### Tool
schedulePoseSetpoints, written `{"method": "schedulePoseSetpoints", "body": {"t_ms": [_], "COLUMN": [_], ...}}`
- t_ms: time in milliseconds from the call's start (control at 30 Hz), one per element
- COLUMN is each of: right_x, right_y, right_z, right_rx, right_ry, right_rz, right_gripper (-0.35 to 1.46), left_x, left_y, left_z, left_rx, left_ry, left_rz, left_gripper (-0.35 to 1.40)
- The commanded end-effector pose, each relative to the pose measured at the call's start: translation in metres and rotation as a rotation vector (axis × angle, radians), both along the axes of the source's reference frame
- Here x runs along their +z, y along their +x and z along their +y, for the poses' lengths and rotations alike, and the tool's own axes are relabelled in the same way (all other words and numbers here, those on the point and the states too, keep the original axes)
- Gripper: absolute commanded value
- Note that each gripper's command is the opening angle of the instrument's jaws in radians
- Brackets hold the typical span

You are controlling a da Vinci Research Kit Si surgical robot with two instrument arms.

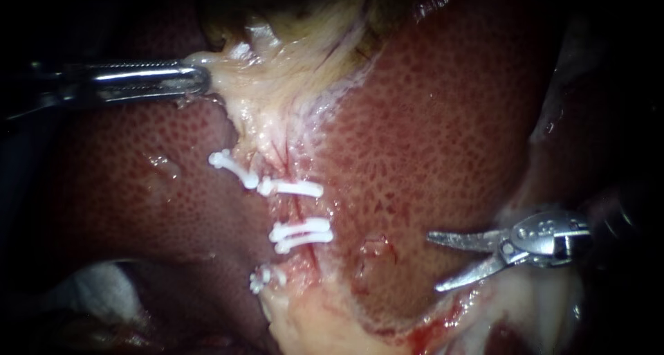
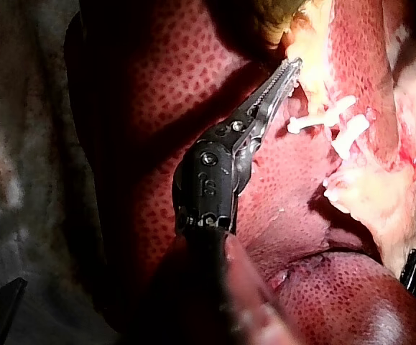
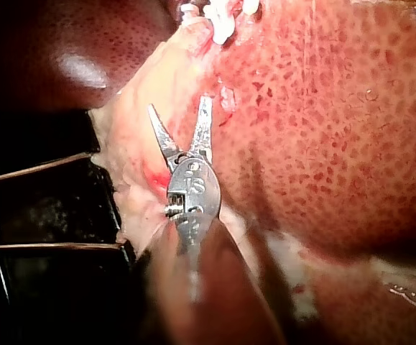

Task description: Go to the cutting position right tube

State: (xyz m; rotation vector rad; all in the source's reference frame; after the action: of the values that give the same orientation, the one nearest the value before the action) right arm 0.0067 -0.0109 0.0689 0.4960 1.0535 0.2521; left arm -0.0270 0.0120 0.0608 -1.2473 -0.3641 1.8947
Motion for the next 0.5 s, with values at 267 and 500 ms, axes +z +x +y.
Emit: {"method": "schedulePoseSetpoints", "body": {"t_ms": [267,500], "right_x": [0.0013,0.0027], "right_y": [0.0025,0.0058], "right_z": [0.001,0.002], "right_rx": [0.037,0.062], "right_ry": [0.065,0.144], "right_rz": [-0.017,-0.023], "right_gripper": [1.43,1.43], "left_x": [0.0001,0.0002], "left_y": [-0.0002,-0.0007], "left_z": [-0.0001,-0.0001], "left_rx": [-0.001,-0.006], "left_ry": [0.0,-0.002], "left_rz": [0.001,0.005], "left_gripper": [-0.35,-0.35]}}
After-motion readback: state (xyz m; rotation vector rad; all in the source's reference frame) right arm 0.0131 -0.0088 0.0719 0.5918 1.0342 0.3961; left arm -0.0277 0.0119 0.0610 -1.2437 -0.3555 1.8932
